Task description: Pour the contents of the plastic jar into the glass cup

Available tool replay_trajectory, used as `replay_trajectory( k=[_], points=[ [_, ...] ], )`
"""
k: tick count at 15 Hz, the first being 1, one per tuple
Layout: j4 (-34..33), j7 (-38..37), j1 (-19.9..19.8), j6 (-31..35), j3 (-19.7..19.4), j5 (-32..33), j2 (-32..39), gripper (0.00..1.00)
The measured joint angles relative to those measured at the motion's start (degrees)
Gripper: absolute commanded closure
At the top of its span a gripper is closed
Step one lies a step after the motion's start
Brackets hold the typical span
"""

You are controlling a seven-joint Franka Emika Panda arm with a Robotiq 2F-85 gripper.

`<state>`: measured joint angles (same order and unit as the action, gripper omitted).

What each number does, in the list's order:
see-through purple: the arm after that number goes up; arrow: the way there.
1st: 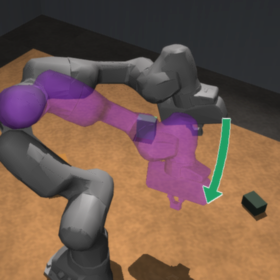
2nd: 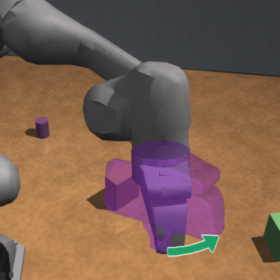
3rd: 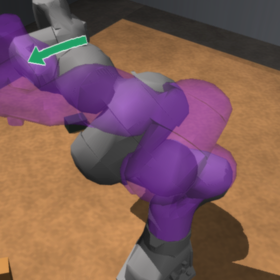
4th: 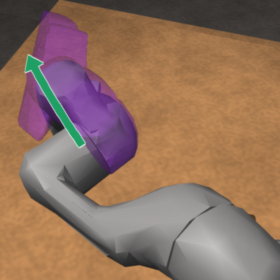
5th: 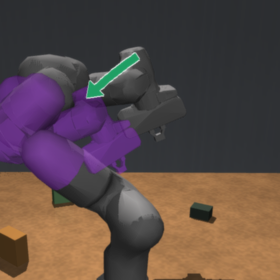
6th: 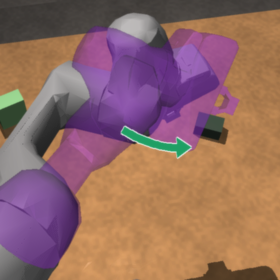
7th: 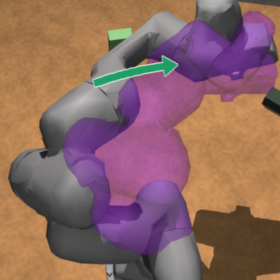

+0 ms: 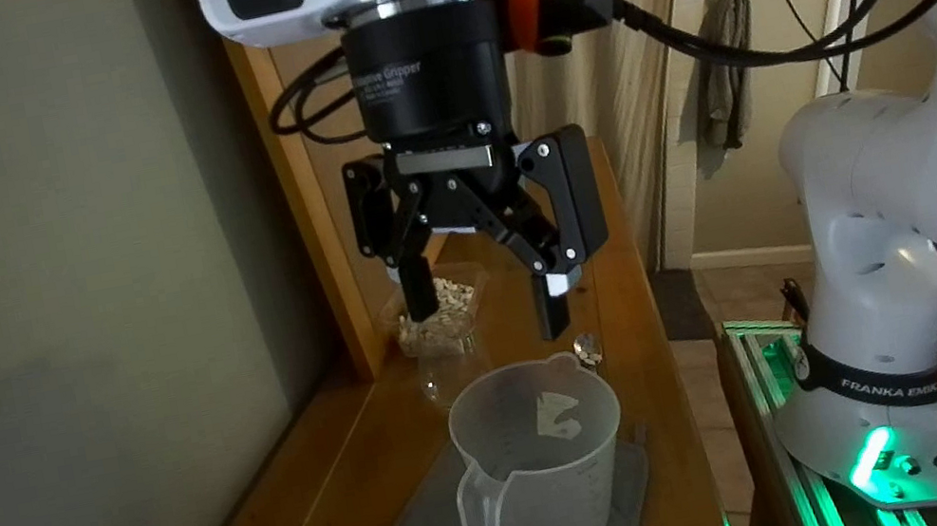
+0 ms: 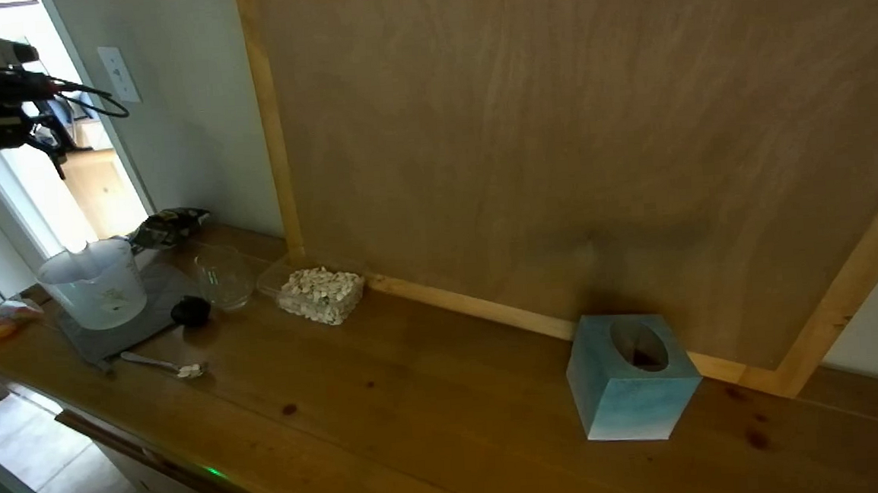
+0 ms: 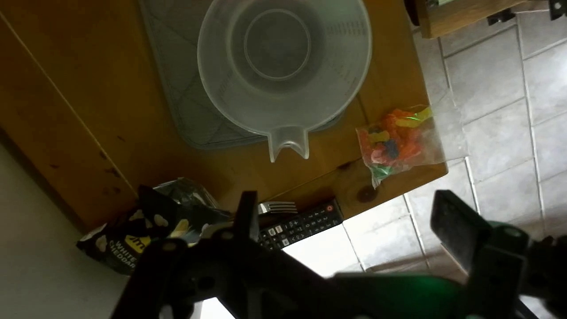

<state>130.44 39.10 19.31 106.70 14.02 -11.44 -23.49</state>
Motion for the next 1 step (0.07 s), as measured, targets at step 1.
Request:
replay_trajectory(
  k=[1],
  points=[
    [0.00, -0.03, 0.00, 0.00, 0.00, 0.00, 0.00, 0.00]
  ],
)
